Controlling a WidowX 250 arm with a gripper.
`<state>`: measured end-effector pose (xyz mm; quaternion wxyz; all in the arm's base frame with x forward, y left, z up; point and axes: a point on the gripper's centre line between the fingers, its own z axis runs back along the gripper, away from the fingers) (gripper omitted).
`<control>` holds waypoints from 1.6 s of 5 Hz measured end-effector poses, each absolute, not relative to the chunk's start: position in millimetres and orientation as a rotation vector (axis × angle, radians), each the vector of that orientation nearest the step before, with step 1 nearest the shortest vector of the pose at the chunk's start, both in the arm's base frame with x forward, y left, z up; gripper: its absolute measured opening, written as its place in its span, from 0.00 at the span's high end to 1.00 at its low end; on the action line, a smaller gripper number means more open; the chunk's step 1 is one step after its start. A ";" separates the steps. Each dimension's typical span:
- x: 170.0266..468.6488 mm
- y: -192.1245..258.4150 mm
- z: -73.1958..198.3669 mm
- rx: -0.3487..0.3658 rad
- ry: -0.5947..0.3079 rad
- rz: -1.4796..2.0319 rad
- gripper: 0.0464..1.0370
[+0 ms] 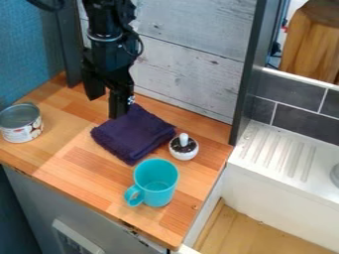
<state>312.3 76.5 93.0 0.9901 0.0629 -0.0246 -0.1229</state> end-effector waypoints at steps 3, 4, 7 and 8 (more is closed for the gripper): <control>325.0 68.7 54.7 0.019 -0.047 -0.255 0.04; 332.8 68.1 36.5 0.004 -0.046 -0.248 0.04; 344.0 78.6 11.8 0.025 -0.007 -0.179 0.04; 342.0 111.1 13.7 0.131 0.024 -0.104 0.04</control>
